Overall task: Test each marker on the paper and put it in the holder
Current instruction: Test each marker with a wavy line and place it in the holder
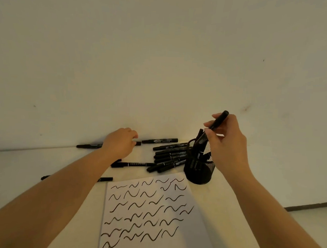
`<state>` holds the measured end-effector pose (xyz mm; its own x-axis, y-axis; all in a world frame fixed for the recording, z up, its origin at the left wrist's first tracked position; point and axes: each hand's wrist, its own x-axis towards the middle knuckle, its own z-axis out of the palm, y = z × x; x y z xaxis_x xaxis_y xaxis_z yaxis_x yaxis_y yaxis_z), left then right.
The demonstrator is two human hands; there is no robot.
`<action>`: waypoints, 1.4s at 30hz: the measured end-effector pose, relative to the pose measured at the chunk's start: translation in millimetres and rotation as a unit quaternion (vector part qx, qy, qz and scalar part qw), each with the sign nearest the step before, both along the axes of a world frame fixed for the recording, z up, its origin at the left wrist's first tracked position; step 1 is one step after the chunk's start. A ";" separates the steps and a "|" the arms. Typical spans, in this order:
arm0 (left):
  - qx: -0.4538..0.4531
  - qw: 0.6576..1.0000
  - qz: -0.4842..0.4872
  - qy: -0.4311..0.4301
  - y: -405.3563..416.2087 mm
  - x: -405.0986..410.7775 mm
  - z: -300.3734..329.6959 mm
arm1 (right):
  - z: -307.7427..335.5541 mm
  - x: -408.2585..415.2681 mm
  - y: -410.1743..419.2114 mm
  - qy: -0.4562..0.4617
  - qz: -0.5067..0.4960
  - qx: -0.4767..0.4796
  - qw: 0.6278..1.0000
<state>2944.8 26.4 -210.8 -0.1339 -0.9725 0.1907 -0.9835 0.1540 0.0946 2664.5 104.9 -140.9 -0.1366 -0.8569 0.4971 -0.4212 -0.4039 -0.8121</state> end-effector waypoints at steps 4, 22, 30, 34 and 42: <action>0.021 0.999 0.003 -0.047 -11.8 7.9 -18.5 | -12.6 -3.4 -3.8 0.035 -0.015 0.037 0.999; -0.052 0.996 -0.017 -0.070 -22.4 6.7 -30.2 | -46.3 4.7 -7.2 0.206 -0.028 0.023 0.978; -0.095 0.975 -0.035 0.196 9.9 -27.2 24.3 | -27.0 9.1 13.0 0.232 -0.095 -0.086 0.964; -0.019 0.924 -0.068 0.377 54.1 -55.8 59.0 | -20.3 21.7 42.0 0.190 -0.050 -0.080 0.977; 0.118 0.795 -0.167 0.570 158.8 -86.2 68.8 | -33.5 47.2 98.6 0.154 0.133 0.089 0.975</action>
<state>2858.6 185.2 -142.0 -0.2639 -0.9455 0.1908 -0.1444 0.2343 0.9614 2711.7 203.6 -174.5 0.2354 -0.9181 0.3188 -0.5560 -0.3962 -0.7306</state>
